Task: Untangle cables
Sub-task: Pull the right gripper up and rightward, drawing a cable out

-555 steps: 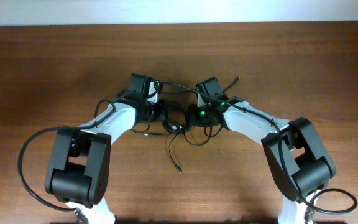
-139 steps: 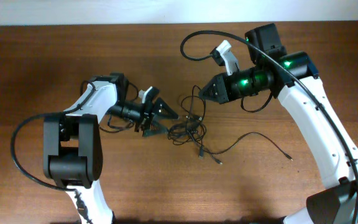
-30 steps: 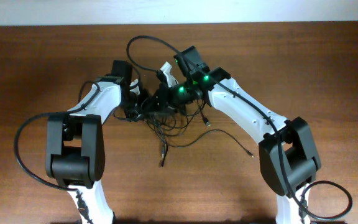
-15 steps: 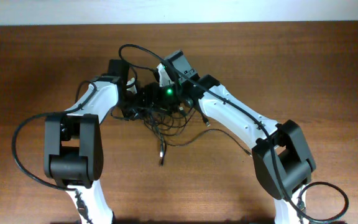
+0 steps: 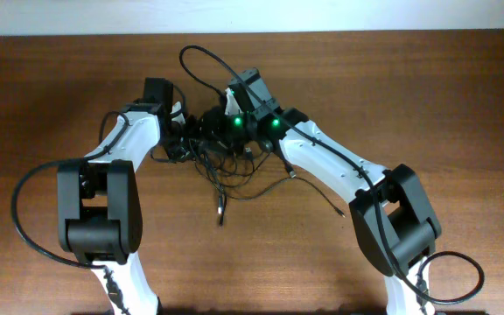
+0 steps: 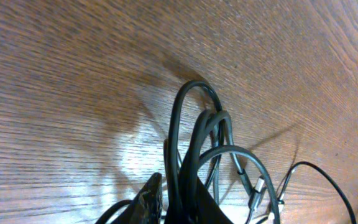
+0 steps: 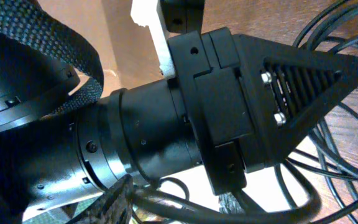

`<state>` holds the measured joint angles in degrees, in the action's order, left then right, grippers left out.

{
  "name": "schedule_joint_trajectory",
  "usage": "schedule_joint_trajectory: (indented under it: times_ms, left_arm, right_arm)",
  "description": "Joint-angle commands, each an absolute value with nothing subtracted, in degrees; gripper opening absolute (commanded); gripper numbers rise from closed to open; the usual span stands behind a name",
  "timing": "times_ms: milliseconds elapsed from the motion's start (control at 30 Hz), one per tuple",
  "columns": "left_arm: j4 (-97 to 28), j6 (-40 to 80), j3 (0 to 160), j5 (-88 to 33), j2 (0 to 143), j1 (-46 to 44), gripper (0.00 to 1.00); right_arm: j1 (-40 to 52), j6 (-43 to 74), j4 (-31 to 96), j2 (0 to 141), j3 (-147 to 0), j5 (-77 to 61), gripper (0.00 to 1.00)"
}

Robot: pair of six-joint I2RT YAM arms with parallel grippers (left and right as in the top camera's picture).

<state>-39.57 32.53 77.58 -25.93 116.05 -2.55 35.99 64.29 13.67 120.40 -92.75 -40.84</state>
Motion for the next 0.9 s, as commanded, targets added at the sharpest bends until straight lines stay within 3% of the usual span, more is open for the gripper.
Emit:
schedule_joint_trajectory:
  times_ms: [0,200,533,633,700,867]
  left_arm:
    - [-40.9,29.9,76.0,-27.2,116.5,-4.4,0.15]
    - [-40.6,29.9,76.0,-27.6,116.5,-2.9,0.15]
    - [-40.6,29.9,76.0,-27.6,116.5,-3.0,0.14]
    - [-40.6,29.9,76.0,-27.6,116.5,-3.0,0.14]
    - [-40.6,29.9,76.0,-27.6,116.5,-3.0,0.13]
    - [-40.6,29.8,76.0,-28.8,116.5,-2.9,0.09]
  right_arm:
    - [33.2,63.2,10.7,119.4,-95.0,-48.2,0.45]
    - [32.1,60.1,14.1,119.4,-95.0,-53.2,0.45]
    - [37.7,64.0,13.9,119.4,-94.7,-25.4,0.45]
    - [38.3,64.0,12.3,119.4,-94.7,-23.0,0.44]
    - [39.4,67.1,12.3,119.9,-93.8,-20.6,0.37]
    - [40.0,69.3,7.9,122.5,-93.2,-21.5,0.3]
